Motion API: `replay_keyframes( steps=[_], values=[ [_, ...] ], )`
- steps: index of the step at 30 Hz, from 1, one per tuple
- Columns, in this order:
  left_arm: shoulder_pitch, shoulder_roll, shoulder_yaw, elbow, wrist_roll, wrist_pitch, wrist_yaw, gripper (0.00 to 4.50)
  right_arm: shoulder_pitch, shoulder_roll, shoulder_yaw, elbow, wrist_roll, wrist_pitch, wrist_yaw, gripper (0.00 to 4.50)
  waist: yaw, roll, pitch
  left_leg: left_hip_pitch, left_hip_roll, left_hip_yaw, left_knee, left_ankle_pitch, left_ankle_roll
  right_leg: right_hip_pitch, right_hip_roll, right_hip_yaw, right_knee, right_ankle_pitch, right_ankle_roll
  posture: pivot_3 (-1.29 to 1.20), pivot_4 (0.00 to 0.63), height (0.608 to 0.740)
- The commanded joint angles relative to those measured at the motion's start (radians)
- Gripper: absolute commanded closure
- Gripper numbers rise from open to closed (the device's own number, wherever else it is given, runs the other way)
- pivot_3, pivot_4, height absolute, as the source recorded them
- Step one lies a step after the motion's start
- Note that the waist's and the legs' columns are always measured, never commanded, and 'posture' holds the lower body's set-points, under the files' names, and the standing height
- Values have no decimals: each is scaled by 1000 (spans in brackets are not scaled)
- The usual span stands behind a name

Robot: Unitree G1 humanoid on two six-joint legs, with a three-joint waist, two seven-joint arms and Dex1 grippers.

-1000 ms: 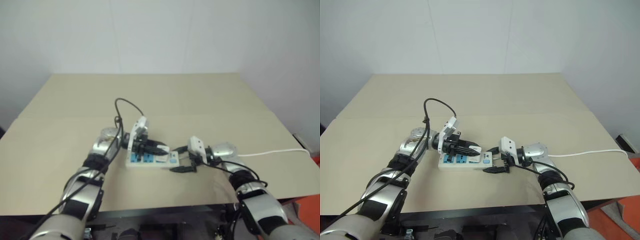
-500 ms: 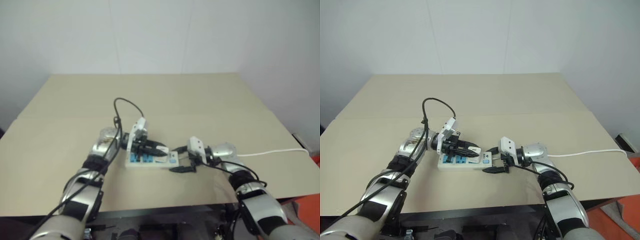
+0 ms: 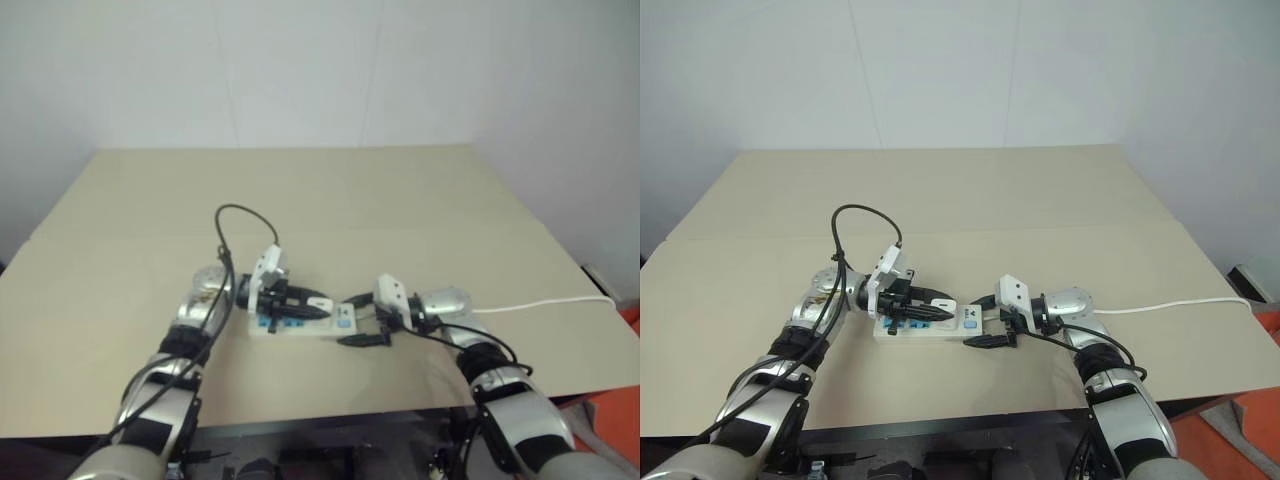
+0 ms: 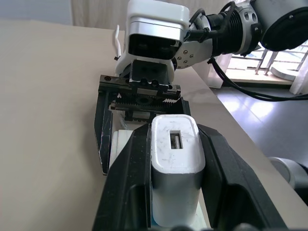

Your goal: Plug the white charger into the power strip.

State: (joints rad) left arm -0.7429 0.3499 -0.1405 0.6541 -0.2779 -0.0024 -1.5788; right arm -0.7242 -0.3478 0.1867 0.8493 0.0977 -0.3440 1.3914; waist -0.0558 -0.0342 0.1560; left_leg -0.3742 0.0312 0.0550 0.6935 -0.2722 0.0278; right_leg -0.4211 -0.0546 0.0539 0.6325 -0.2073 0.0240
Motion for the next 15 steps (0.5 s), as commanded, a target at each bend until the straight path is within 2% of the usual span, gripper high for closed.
replay_keyframes(
  steps=[1,15],
  values=[
    [44,27,-48,16,69,-53,-7,3483,26,-24,7,1,-23,13,-7,1080,1,0,0,0,0,0,0,0,0,0,0,0,0,0,0,0,150,740],
    [47,29,-55,34,58,9,40,3483,32,-26,8,-5,-26,12,-16,1080,6,-1,-3,1,0,0,0,0,0,2,0,0,-1,0,0,0,150,740]
  ],
)
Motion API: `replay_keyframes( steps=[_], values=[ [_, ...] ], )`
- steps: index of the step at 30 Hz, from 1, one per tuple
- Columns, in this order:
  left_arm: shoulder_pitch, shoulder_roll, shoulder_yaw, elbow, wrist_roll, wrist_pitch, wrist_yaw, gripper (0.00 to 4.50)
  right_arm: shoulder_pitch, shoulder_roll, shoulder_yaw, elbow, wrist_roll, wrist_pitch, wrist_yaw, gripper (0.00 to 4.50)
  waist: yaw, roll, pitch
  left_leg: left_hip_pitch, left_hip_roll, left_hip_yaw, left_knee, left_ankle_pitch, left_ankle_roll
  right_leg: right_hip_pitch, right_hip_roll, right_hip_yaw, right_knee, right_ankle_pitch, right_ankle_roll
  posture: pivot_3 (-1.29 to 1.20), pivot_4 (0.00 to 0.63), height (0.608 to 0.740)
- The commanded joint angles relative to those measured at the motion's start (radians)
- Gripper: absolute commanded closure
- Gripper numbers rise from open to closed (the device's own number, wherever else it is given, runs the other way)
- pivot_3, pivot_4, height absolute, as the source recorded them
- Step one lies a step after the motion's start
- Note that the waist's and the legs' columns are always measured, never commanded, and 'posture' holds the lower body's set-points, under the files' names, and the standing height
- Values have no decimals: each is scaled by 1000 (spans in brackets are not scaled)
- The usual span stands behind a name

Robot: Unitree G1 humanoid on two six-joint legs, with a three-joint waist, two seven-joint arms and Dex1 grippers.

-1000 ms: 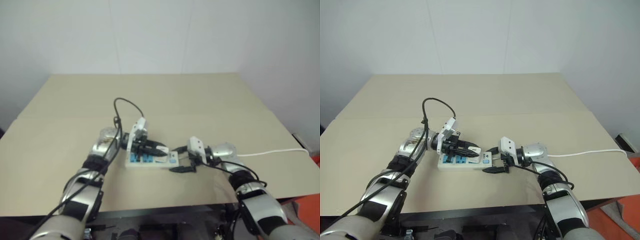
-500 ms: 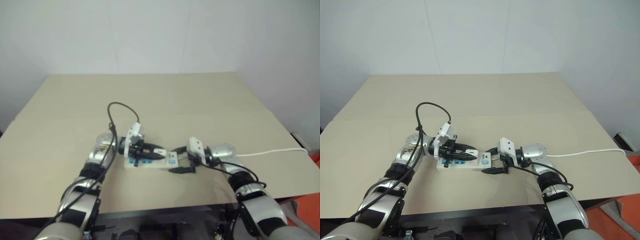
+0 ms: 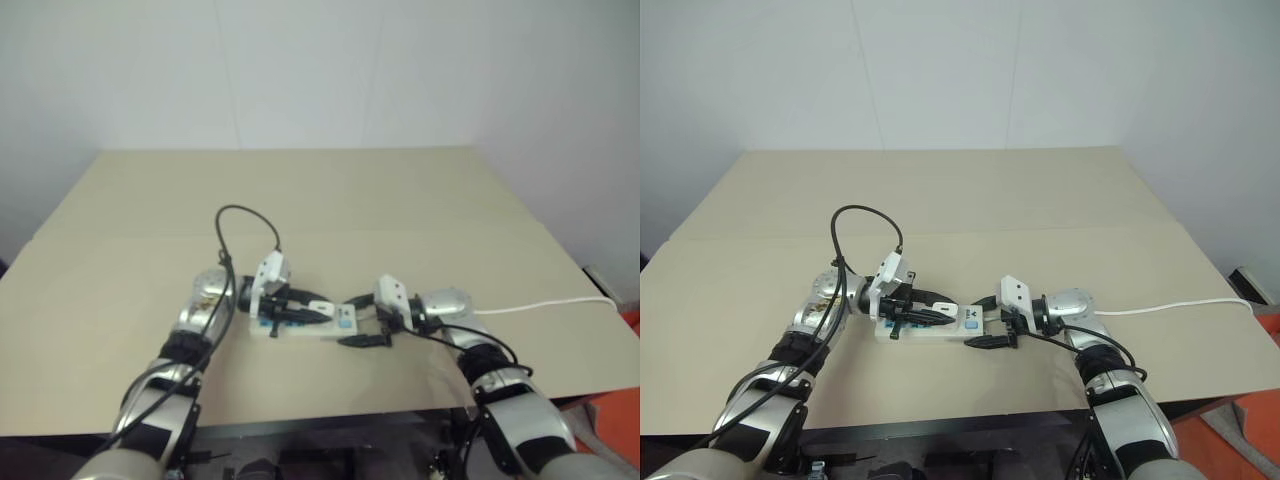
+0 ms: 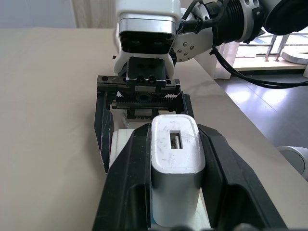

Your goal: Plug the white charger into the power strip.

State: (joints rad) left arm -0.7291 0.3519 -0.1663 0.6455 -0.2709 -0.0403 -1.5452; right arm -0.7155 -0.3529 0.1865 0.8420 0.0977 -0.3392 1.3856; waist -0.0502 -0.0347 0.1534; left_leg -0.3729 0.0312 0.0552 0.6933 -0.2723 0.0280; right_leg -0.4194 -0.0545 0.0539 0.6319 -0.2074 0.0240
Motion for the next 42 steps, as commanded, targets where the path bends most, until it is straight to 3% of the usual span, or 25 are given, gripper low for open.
replay_keyframes(
  steps=[1,10,12,19,25,28,33,37,42],
  values=[
    [32,25,-24,46,43,50,3,3483,24,-20,9,2,-27,7,-11,1080,1,0,-1,0,0,0,0,0,0,0,0,0,0,0,0,0,150,740],
    [33,18,4,16,15,55,5,514,24,-17,13,3,-30,10,-20,1080,4,0,-2,0,0,1,0,0,0,0,0,1,0,0,0,0,150,740],
    [37,24,13,-1,4,64,-1,27,24,-17,13,4,-31,12,-21,1080,4,0,-2,0,0,1,-1,0,0,0,0,1,0,0,0,0,150,740],
    [56,134,69,-164,-79,176,-63,27,28,-21,6,-3,-22,25,-21,1080,3,0,-2,-1,1,1,-1,0,0,-2,0,1,0,0,0,0,150,740],
    [97,248,175,-252,-144,244,-23,27,25,-39,-3,-7,-13,40,0,1080,5,0,-2,-1,1,1,-1,0,0,-2,0,1,0,0,0,0,150,740],
    [175,296,238,-324,-173,265,20,0,20,-62,-16,-18,4,59,30,95,7,1,-2,-1,1,1,-1,0,0,-2,-1,1,-1,0,0,0,150,740],
    [320,347,303,-469,-216,304,75,0,34,-106,-33,-81,25,50,45,43,12,1,0,-6,1,1,-1,0,1,-6,-4,0,-2,0,0,0,150,740],
    [416,392,362,-557,-248,331,117,0,79,-187,-57,-224,72,91,96,43,14,1,1,-8,1,0,-1,0,1,-8,-4,-1,-2,0,0,0,150,740],
    [519,469,445,-630,-278,356,144,0,175,-371,-136,-440,173,194,160,43,16,2,4,-11,1,-1,-1,0,1,-10,-5,-2,-3,0,0,0,150,740]
  ],
)
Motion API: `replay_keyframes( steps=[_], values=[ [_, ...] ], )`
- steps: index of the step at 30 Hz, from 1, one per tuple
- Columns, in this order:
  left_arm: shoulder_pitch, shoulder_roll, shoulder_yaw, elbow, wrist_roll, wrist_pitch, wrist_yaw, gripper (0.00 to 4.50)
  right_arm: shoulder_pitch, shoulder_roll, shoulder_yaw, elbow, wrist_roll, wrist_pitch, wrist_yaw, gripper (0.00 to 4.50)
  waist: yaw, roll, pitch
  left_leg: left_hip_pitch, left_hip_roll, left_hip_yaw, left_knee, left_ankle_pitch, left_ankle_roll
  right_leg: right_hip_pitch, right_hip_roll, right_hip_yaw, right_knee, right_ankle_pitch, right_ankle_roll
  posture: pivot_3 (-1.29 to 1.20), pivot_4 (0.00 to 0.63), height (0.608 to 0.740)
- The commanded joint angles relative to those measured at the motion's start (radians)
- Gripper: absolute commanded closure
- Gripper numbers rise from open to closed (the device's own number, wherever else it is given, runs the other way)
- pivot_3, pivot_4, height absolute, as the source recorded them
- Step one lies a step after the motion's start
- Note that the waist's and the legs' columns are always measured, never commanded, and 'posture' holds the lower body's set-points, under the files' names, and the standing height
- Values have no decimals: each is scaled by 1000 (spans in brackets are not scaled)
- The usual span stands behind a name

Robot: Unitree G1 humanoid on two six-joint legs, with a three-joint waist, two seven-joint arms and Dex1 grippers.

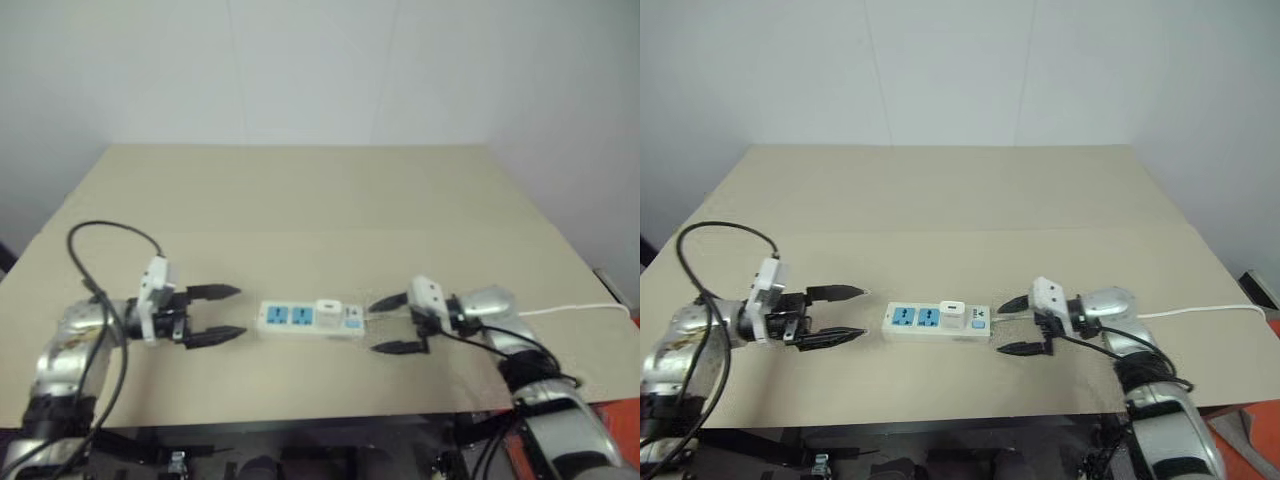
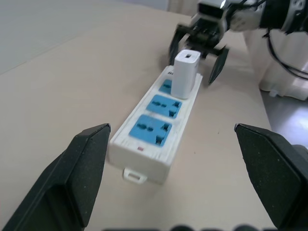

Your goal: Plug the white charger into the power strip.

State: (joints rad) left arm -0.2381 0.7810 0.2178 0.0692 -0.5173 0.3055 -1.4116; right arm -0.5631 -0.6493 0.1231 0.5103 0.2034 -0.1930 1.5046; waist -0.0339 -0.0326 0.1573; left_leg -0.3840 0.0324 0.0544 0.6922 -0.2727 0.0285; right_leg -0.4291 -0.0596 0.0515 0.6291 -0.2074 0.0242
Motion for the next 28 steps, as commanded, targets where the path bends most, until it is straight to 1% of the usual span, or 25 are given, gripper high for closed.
replay_keyframes(
  steps=[1,3,8,15,22,28],
  values=[
    [50,52,76,-60,-35,12,12,0,54,-117,-99,-151,77,40,35,43,1,0,1,0,0,0,0,0,0,0,0,0,-1,0,0,0,150,740],
    [75,63,90,-71,-41,16,26,0,99,-171,-133,-209,89,35,17,43,6,1,1,0,0,0,-1,0,0,0,0,-1,-1,0,0,0,150,740],
    [115,62,94,-104,-49,22,58,0,186,-254,-204,-292,135,83,0,43,13,0,1,2,1,2,-1,0,0,0,1,-1,-1,-1,-1,0,150,740],
    [104,53,58,-102,-43,21,80,0,281,-292,-269,-390,152,128,-77,43,18,0,2,1,1,5,0,0,0,0,1,-1,-2,-1,-1,0,150,740],
    [81,67,35,-80,-35,18,74,0,364,-332,-315,-439,165,153,-99,43,21,0,2,0,0,7,0,0,0,0,1,-1,-3,-2,-1,0,150,740],
    [61,67,23,-76,-38,26,76,0,411,-337,-345,-470,171,168,-111,43,20,0,2,0,0,8,0,0,0,0,1,-1,-3,-2,-1,0,150,740]
  ],
)
